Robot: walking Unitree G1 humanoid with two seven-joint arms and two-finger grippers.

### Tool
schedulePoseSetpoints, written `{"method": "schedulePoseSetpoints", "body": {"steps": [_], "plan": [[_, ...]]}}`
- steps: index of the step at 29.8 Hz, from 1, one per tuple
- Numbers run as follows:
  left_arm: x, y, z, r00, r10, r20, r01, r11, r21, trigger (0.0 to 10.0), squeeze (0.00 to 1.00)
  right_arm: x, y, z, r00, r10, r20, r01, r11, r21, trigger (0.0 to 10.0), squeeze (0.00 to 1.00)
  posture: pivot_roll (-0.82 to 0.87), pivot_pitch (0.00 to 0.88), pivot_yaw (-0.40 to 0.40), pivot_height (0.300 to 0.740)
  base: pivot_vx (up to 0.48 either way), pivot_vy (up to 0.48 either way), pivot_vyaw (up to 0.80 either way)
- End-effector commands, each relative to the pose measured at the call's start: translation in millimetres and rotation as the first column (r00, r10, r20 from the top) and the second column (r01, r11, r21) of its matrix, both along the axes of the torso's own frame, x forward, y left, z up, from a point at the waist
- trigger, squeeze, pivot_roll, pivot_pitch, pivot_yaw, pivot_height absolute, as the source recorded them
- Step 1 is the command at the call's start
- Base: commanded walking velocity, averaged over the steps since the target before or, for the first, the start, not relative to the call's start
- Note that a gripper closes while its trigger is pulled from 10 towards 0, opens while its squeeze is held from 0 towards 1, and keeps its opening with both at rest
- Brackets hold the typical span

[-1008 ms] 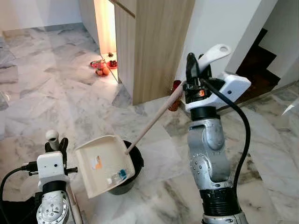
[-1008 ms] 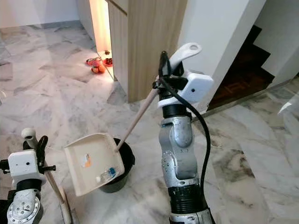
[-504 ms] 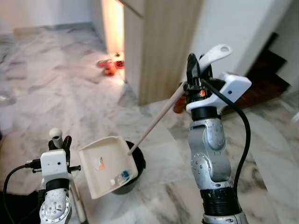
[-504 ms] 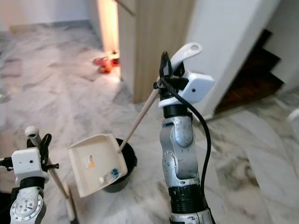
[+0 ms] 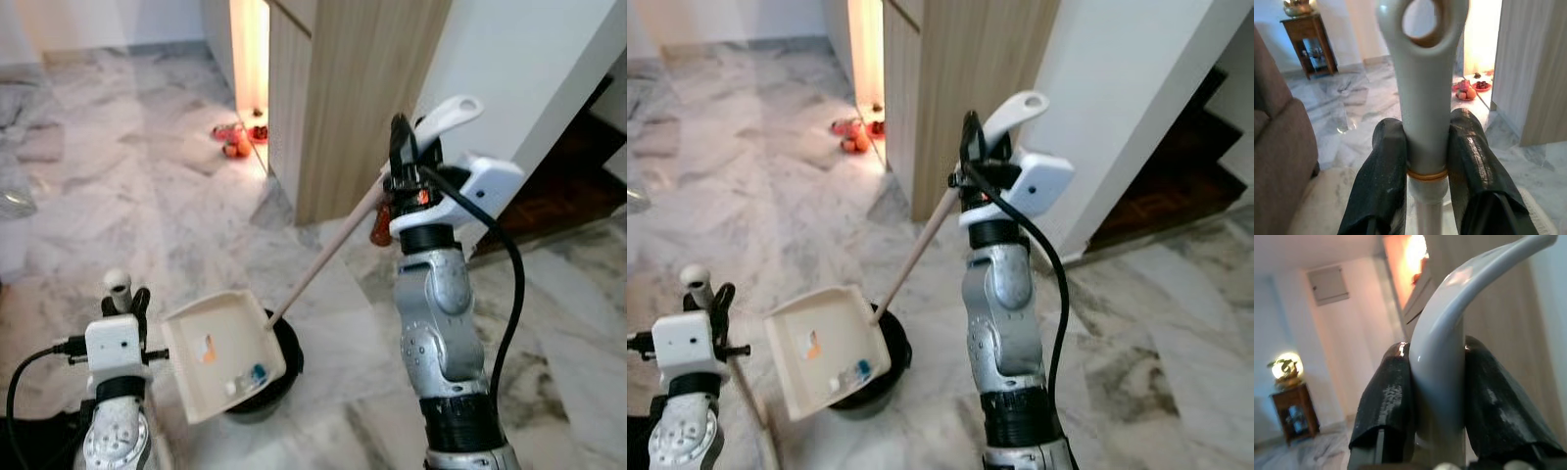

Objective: Sweep floor

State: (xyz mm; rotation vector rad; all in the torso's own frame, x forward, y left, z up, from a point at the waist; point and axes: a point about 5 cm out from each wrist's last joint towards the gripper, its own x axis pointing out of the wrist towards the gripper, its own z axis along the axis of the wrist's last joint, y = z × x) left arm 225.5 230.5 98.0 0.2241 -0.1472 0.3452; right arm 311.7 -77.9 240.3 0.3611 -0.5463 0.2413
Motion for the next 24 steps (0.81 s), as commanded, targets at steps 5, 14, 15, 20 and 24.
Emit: {"method": "schedulePoseSetpoints", "body": {"steps": [5,14,15,20,24], "plan": [[1.9,-1.9,9.2,0.999,-0.008,0.040,0.007,1.000,0.020,10.0,0.00,-3.9,-1.8,14.9,0.998,-0.001,0.061,-0.002,0.999,0.053,10.0,0.00,0.09,0.077,-0.075,0.740,0.247,0.000,0.00],[1.4,-3.5,8.2,0.999,-0.017,0.041,0.017,1.000,0.014,10.0,0.00,-5.5,-0.8,16.4,0.997,0.004,0.073,-0.008,0.999,0.045,10.0,0.00,0.08,0.081,-0.075,0.740,0.137,0.000,0.00],[1.3,-3.8,8.0,0.999,-0.019,0.040,0.018,1.000,0.014,10.0,0.00,-5.9,-0.4,17.0,0.997,0.005,0.079,-0.008,0.999,0.038,10.0,0.00,0.08,0.081,-0.075,0.740,0.000,0.000,0.00],[0.5,-4.5,6.4,0.999,-0.022,0.034,0.022,1.000,0.014,10.0,0.00,-10.4,6.0,20.7,0.993,0.024,0.116,-0.025,1.000,0.011,10.0,0.00,0.08,0.082,-0.076,0.740,0.000,0.000,0.00],[0.5,-5.0,6.2,0.999,-0.025,0.033,0.024,1.000,0.013,10.0,0.00,-13.8,11.5,23.8,0.989,0.035,0.144,-0.036,0.999,0.000,10.0,0.00,0.08,0.083,-0.077,0.740,0.000,0.000,0.00]]}}
